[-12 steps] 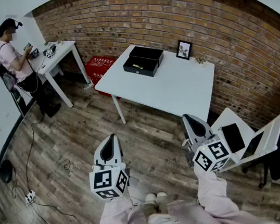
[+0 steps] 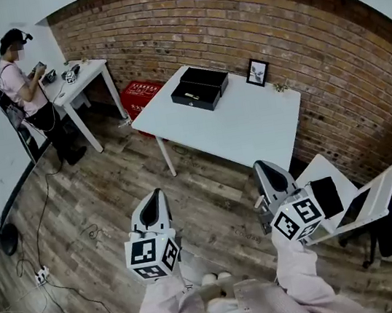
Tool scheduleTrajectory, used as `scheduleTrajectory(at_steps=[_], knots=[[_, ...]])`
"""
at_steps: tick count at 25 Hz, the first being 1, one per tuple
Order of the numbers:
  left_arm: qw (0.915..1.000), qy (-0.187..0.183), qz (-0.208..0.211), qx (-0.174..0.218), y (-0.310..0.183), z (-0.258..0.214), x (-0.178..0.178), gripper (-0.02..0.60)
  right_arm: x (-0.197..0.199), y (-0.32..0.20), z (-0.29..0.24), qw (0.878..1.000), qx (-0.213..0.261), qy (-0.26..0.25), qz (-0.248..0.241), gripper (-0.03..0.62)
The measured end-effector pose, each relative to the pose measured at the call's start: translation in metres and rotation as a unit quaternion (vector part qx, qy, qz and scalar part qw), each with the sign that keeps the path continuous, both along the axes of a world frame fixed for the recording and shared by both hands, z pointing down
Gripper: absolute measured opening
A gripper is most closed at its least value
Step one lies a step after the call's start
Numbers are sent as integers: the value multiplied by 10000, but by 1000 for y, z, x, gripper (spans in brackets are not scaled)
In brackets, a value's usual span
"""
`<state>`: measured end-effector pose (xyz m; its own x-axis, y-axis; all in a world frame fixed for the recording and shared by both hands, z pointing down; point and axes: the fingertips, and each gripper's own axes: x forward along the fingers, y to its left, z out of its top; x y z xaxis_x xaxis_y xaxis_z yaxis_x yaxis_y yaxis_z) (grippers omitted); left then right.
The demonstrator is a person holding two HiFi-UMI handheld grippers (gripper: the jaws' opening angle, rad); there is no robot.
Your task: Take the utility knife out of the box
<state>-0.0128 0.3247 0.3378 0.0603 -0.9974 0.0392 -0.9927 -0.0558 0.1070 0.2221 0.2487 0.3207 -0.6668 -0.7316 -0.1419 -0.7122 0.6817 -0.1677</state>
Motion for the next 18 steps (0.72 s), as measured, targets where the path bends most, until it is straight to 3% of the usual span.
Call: scheduleTrajectory(at_steps=[11,18], knots=[[9997,90,-196,-102,-9,13,-2,-8,-1,-22,16,9998,-56,169,-41,13],[9995,113,-260,-171,-25,19,-9,-8,-4,-45,20,9998,-102,158,9,105]])
